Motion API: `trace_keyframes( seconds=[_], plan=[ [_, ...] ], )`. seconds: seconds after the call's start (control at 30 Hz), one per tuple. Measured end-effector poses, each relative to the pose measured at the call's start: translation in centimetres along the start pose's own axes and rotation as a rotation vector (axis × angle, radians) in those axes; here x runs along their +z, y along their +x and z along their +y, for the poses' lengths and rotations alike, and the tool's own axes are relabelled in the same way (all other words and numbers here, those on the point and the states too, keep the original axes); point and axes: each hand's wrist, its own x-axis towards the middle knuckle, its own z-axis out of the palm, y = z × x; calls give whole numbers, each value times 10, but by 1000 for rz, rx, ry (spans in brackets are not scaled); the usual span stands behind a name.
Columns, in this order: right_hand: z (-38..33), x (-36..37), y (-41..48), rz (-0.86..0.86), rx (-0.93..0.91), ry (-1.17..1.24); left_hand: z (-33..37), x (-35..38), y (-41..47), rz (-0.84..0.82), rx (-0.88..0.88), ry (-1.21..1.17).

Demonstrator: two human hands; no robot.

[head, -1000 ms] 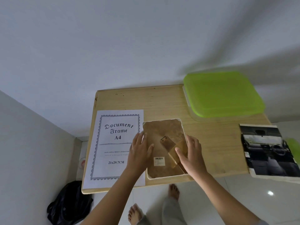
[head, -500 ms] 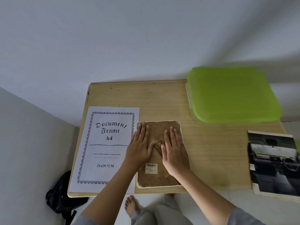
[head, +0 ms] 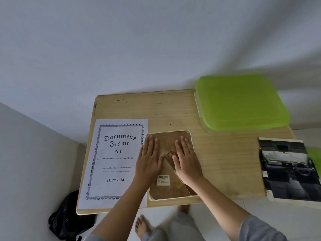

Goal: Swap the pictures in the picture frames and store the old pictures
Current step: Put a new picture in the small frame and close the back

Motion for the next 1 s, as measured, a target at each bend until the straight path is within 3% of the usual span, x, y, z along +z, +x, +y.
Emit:
trace_keyframes(
  seconds=[0.1,0.2,0.4,0.9,1.0],
  plan=[
    [8,-11,-12,7,-41,37,5,-1,-23,1,-19,-13],
    [14,-21,-34,39,32,64,10,1,-48,36,-33,-58],
    [2,-12,-74,-86,144,156,8,14,-70,21,-34,-97],
    [0,-16,-74,-131,228,384,9,15,-71,32,-17,-128],
    [-4,-16,-71,-112,314,419,9,15,-71,23,-11,-125]
  ],
)
